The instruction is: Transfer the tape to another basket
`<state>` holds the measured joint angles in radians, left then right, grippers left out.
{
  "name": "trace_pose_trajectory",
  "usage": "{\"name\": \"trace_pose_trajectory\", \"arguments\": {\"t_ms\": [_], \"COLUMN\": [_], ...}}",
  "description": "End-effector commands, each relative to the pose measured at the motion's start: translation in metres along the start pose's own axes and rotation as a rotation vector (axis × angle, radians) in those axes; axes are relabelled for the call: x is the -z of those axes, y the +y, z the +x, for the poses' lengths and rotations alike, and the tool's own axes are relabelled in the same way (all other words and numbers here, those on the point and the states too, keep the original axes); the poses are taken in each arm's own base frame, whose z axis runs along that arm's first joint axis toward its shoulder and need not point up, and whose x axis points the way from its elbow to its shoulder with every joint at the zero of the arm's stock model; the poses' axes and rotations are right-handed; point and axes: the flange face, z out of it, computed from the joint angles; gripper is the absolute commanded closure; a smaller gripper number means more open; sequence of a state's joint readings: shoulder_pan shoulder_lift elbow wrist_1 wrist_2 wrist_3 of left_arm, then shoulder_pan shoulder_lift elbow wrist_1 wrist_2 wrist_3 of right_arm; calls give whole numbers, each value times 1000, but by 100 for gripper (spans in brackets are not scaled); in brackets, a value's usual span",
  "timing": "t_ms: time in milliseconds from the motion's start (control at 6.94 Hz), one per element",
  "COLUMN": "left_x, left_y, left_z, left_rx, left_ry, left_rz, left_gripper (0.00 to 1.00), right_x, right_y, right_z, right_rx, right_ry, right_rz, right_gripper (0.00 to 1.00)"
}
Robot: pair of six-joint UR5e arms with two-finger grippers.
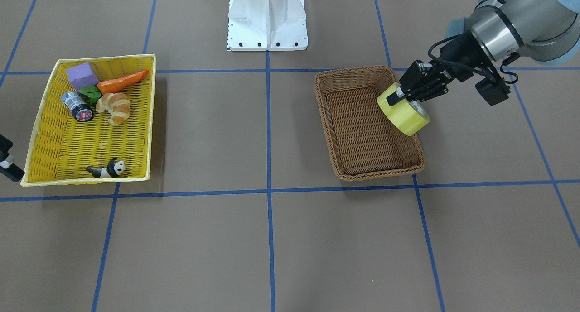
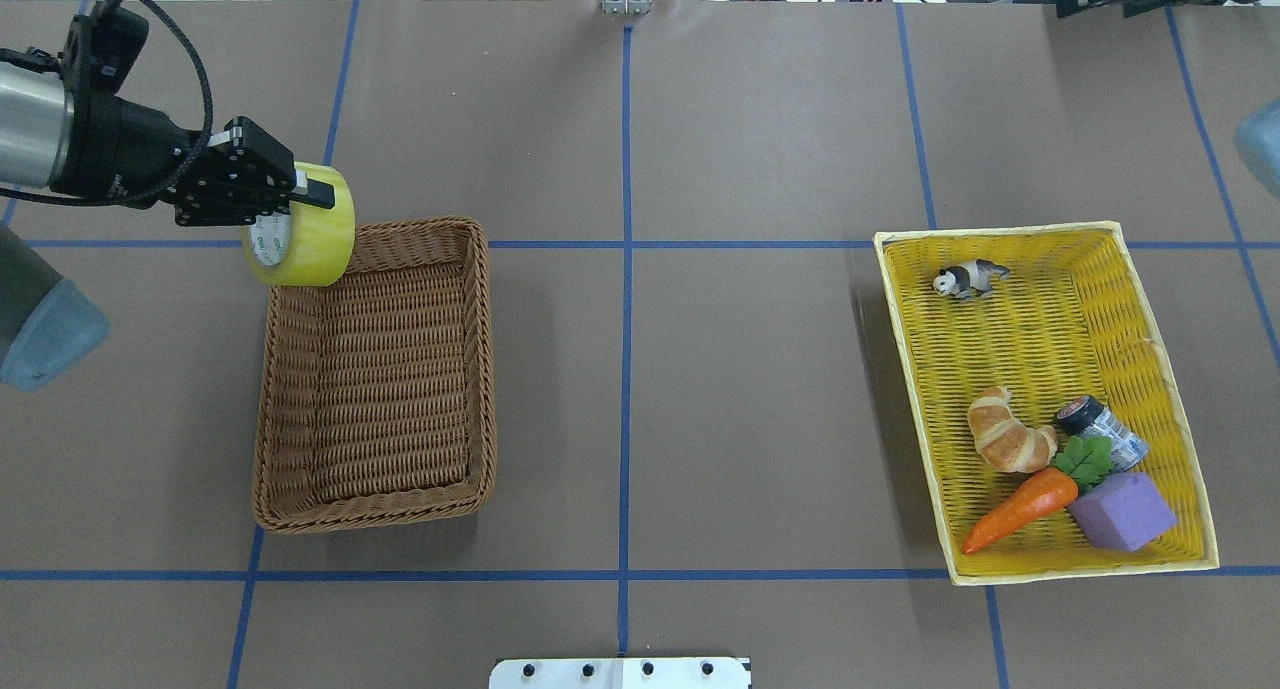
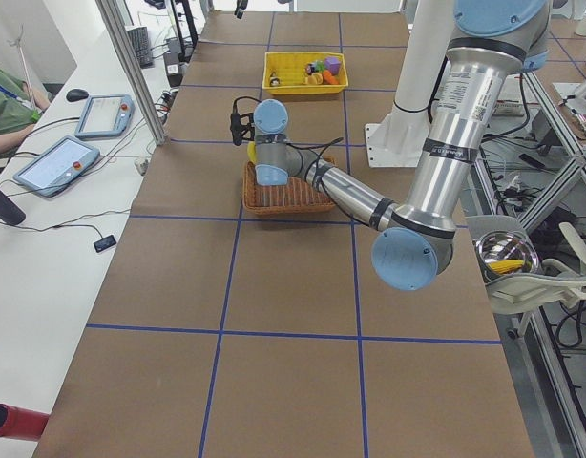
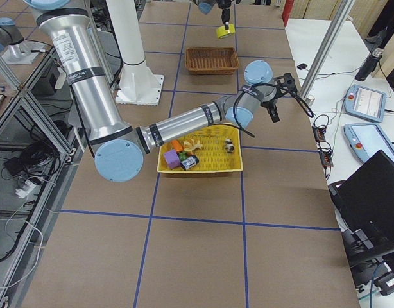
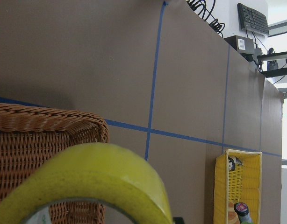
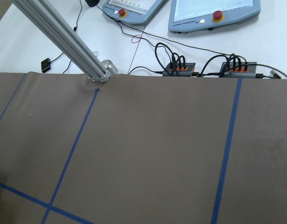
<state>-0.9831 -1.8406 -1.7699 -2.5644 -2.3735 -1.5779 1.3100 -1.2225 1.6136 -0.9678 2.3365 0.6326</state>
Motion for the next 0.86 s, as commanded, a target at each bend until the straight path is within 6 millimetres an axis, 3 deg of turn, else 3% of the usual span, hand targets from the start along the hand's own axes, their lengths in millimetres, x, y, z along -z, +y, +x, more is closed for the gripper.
{"name": "trace_pose_trajectory", "arguments": {"t_ms": [0,288,432,720], "left_x": [-7,-12,-20,-71], "left_y": [-3,6,13,51], "left_z": [2,21,27,25], "left_rx": [-29,-66,-79,-73], "left_ry": [-104,-232,-291,-391], "left_rz": [-10,-44,-54,-105], "left_gripper": [100,100,100,100], "right_x": [8,16,13,10], "right_y": [1,9,18,33], "right_z": [36,49,45,57], "right_rx": [50,5,-3,12], "right_ry": [133,188,214,222], "right_rz": [-159,-301,-406,-549], "right_gripper": [0,0,0,0]}}
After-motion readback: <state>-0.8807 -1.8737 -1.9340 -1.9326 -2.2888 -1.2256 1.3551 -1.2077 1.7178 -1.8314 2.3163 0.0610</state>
